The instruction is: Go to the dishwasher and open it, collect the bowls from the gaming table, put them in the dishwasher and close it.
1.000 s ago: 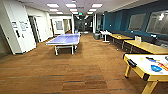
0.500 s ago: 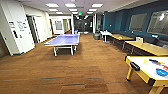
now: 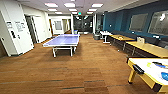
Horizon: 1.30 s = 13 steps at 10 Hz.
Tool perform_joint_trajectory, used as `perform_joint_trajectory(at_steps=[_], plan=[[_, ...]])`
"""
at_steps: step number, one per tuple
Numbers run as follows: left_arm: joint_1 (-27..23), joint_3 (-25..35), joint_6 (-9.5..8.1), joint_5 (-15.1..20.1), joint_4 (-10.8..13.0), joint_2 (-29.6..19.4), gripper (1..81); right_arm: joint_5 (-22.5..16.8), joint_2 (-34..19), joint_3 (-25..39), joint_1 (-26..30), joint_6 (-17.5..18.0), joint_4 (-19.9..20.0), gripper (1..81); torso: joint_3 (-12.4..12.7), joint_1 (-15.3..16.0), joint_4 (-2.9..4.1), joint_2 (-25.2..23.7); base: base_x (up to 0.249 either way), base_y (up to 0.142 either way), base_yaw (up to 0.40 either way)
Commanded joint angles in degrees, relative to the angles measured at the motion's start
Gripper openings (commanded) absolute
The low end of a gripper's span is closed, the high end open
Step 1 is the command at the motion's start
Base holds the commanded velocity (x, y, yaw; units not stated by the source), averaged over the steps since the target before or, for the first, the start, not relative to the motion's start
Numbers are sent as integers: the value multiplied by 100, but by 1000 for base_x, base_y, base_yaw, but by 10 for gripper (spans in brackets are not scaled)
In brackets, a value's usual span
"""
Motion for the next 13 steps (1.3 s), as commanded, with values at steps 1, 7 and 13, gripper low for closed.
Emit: perform_joint_trajectory(at_steps=[1,7,13], plan=[[-271,64,32,323,14,-19,811,-289,-7,3,239,-23,2,811,0,0,0,0,191,0,0],[-271,63,32,315,31,-2,811,-289,11,-59,213,-23,-7,811,0,0,0,0,191,0,0],[-280,64,41,262,58,-2,811,-289,55,-41,222,-32,-77,811,0,0,0,0,179,0,0]])
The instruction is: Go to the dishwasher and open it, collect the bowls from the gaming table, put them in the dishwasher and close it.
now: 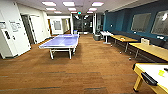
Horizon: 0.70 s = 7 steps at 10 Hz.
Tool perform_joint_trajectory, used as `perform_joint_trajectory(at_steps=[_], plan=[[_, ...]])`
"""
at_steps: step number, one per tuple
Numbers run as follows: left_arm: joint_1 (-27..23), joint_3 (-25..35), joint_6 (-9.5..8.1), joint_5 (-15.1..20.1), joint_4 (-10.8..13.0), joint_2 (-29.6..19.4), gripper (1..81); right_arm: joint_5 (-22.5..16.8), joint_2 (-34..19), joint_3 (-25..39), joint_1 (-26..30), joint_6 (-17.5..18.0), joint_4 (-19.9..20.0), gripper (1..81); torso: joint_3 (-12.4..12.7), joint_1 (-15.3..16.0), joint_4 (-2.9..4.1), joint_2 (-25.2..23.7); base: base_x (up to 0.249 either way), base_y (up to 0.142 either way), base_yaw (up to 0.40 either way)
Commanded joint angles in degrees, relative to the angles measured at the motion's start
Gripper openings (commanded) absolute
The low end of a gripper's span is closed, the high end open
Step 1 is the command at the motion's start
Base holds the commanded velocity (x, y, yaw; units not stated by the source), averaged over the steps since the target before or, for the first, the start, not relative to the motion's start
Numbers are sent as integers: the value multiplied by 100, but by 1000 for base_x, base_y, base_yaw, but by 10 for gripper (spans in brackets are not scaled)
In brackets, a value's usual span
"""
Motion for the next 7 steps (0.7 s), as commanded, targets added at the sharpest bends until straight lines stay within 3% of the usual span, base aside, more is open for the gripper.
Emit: perform_joint_trajectory(at_steps=[1,7], plan=[[-262,64,41,301,53,4,811,-288,7,28,235,-29,-39,811,0,0,0,0,94,0,0],[-262,64,41,292,44,13,811,-288,7,37,209,-29,-39,811,-2,-2,0,2,11,0,0]])
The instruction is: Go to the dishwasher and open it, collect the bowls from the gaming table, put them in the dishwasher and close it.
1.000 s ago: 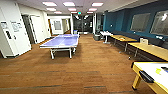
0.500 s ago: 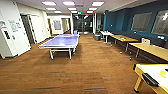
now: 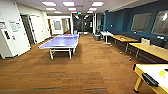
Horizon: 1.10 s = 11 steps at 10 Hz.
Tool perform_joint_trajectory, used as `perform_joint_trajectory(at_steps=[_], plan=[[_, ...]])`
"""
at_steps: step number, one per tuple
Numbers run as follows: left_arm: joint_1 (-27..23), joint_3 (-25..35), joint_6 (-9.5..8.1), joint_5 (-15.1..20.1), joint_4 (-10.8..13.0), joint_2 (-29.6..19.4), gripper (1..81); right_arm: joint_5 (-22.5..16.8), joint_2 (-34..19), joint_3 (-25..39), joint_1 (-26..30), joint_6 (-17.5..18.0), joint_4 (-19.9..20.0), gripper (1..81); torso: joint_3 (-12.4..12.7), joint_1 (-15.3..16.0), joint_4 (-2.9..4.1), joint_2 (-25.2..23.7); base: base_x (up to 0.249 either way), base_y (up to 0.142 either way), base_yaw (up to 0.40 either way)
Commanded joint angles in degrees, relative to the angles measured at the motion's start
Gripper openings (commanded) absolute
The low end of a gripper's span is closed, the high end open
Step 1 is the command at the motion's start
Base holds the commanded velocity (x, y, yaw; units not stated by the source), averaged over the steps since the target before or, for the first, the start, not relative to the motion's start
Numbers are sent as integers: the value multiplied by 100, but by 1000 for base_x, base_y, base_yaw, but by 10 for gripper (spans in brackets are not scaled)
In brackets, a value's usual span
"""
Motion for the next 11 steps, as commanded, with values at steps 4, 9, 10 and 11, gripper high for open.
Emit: perform_joint_trajectory(at_steps=[4,9,10,11], plan=[[-278,64,41,257,53,8,811,-261,16,36,240,-29,-33,811,0,0,0,0,0,0,-22],[-295,55,23,265,35,8,811,-261,16,36,231,-29,-33,811,2,-1,0,0,0,0,-201],[-295,64,14,265,44,8,811,-261,16,36,239,-20,-15,811,2,-1,0,0,0,0,-246],[-295,64,14,274,44,8,811,-261,7,18,249,-12,20,811,0,-1,0,0,0,0,-248]])
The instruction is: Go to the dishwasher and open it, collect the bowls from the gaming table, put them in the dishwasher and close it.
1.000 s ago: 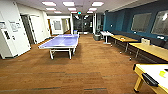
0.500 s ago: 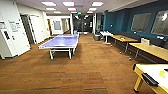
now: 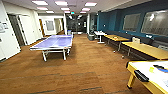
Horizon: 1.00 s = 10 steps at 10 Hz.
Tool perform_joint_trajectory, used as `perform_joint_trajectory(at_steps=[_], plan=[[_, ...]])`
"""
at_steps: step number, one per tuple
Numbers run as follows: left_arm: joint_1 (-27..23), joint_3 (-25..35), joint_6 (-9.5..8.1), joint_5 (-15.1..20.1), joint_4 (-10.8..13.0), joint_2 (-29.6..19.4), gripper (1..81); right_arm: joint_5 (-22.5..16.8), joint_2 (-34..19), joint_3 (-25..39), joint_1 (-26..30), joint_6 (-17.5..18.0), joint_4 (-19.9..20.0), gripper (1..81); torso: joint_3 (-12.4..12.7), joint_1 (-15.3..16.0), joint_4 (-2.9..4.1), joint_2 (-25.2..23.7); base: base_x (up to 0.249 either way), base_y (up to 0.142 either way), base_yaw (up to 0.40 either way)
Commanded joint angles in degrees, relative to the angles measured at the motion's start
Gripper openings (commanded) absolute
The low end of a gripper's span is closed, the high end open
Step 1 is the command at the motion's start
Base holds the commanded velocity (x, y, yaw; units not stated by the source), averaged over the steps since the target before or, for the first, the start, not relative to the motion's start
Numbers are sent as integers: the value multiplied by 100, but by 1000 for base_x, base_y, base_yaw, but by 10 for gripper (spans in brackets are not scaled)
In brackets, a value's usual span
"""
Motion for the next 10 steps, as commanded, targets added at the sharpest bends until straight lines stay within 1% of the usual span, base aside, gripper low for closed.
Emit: perform_joint_trajectory(at_steps=[1,5,6,8,9,10], plan=[[-260,61,15,318,44,-3,811,-261,-28,-1,249,-12,20,811,0,1,0,0,0,0,-250],[-260,61,33,301,9,-55,811,-200,-116,157,222,-29,-33,811,0,1,0,0,0,0,-252],[-251,96,33,292,9,-64,811,-174,-255,452,213,-29,-33,811,0,1,0,0,0,0,-252],[-233,210,33,177,9,-143,811,-165,-746,1357,213,-29,-42,811,0,1,0,0,0,0,-252],[-225,367,33,169,9,-230,811,-165,-923,1650,213,-29,-33,811,0,1,0,0,0,0,-252],[-217,553,33,169,9,-319,811,-165,-942,1677,205,-29,-33,811,0,1,0,0,0,0,-252]])
